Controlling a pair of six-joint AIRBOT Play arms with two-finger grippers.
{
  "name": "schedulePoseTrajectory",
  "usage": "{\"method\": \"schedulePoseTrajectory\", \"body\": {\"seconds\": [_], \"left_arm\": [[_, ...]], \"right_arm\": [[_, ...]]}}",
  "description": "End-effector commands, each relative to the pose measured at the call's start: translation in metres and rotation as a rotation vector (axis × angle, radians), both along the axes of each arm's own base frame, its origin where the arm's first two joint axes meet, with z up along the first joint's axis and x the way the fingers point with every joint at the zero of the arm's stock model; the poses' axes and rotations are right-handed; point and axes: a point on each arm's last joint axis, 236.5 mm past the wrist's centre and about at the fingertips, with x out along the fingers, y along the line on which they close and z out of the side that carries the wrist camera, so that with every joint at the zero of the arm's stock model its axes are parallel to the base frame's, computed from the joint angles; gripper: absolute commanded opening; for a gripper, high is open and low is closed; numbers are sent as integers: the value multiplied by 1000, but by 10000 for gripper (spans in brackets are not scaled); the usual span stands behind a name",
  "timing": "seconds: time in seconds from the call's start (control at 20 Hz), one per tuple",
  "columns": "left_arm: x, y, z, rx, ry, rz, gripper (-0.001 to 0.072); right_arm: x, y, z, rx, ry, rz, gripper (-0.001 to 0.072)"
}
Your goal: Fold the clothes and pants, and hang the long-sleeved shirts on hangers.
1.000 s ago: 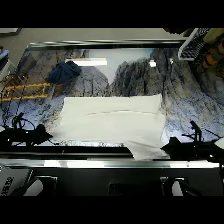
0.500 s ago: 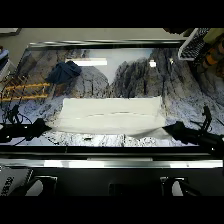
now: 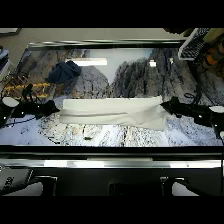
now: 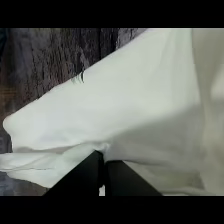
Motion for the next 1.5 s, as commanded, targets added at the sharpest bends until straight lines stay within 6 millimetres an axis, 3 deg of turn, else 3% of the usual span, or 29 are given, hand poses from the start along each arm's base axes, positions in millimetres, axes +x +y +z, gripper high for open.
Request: {"method": "schedulePoseTrajectory", "body": {"seconds": [0.0,0.15,0.3,0.35,0.4,0.45,0.5,0.55,0.6,0.7,0.8,1.05,1.45], "left_arm": [[46,-3,-6,9,-25,-33,14],[72,-3,-12,-1,-16,-49,14],[83,-4,-28,-14,17,-62,16],[84,-5,-31,-21,30,-59,34],[86,-4,-31,-26,35,-46,161],[87,-2,-28,-25,28,-42,348],[86,0,-24,-24,23,-41,411],[85,3,-19,-25,20,-39,412],[84,5,-15,-26,19,-38,412],[77,8,-5,-31,25,-47,412],[71,7,2,-37,33,-62,412],[65,4,8,-43,43,-80,411],[64,3,8,-45,46,-83,410]], "right_arm": [[38,2,-17,-9,11,-16,36],[52,11,-31,-15,28,-9,37],[53,9,-54,-38,84,-31,48],[51,5,-58,-34,111,-49,172],[48,1,-55,-14,134,-58,332],[44,-5,-47,7,146,-49,448],[39,-17,-36,23,160,-34,453],[32,-33,-28,25,183,-40,472],[25,-56,-23,21,215,-69,560],[16,-90,-21,17,240,-118,597],[10,-103,-31,29,255,-124,672],[-11,-73,-72,156,326,64,688],[3,-49,-84,116,258,134,690]]}}
